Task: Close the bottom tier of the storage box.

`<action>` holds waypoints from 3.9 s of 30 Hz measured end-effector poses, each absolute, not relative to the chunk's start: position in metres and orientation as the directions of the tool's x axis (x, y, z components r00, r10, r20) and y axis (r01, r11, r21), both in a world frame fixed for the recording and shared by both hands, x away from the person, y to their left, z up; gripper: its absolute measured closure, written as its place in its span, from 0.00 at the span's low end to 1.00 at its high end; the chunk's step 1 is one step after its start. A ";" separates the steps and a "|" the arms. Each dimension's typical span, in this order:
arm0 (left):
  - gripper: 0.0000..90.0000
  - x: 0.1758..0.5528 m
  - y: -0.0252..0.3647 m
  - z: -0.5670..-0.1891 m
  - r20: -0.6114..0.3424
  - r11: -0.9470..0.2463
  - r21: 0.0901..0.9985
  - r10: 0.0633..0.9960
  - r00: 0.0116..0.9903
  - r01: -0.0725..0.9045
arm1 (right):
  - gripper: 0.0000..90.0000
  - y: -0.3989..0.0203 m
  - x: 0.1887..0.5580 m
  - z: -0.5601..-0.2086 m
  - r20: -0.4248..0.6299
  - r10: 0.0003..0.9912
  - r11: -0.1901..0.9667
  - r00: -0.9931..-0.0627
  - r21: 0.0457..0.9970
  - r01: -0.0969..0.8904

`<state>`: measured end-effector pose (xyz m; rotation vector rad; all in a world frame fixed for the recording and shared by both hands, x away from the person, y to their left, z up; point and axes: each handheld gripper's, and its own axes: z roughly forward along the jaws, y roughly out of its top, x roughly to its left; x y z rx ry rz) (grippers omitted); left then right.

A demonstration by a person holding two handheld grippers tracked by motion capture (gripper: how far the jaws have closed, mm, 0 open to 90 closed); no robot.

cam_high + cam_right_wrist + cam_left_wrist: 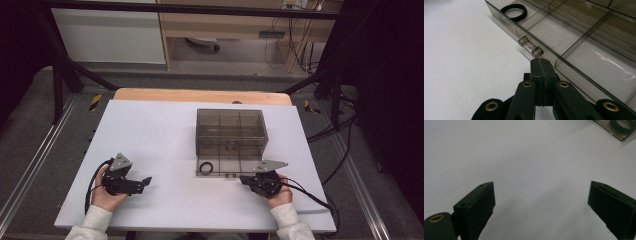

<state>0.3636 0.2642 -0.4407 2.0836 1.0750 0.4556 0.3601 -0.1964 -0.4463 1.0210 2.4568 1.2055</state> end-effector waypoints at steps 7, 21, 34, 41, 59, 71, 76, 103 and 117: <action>0.08 0.364 0.264 -0.441 -0.020 -0.380 0.745 0.810 0.587 0.549 | 1.00 -0.194 0.361 -0.449 0.093 0.670 0.430 -0.737 0.760 0.487; 0.08 0.364 0.264 -0.441 -0.018 -0.381 0.744 0.810 0.586 0.549 | 1.00 -0.191 0.366 -0.452 0.080 0.674 0.437 -0.735 0.759 0.483; 0.08 0.364 0.264 -0.441 -0.017 -0.382 0.743 0.810 0.587 0.549 | 1.00 -0.185 0.369 -0.455 0.056 0.672 0.459 -0.738 0.751 0.475; 0.08 0.364 0.264 -0.441 -0.016 -0.383 0.743 0.809 0.587 0.549 | 1.00 -0.185 0.370 -0.455 0.056 0.675 0.456 -0.735 0.752 0.476; 0.08 0.364 0.264 -0.441 -0.015 -0.385 0.743 0.808 0.588 0.547 | 1.00 -0.185 0.371 -0.455 0.052 0.678 0.453 -0.733 0.756 0.472; 0.08 0.364 0.264 -0.441 -0.014 -0.386 0.743 0.808 0.588 0.548 | 1.00 -0.185 0.373 -0.455 0.051 0.682 0.451 -0.730 0.757 0.474; 0.08 0.364 0.264 -0.441 -0.014 -0.386 0.743 0.808 0.589 0.547 | 1.00 -0.185 0.373 -0.455 0.048 0.682 0.452 -0.730 0.757 0.472; 0.08 0.364 0.264 -0.441 -0.015 -0.384 0.743 0.809 0.587 0.548 | 1.00 -0.186 0.379 -0.455 0.045 0.691 0.444 -0.721 0.761 0.473; 0.08 0.364 0.264 -0.441 -0.016 -0.383 0.743 0.810 0.586 0.549 | 1.00 -0.187 0.383 -0.455 0.045 0.698 0.439 -0.715 0.762 0.476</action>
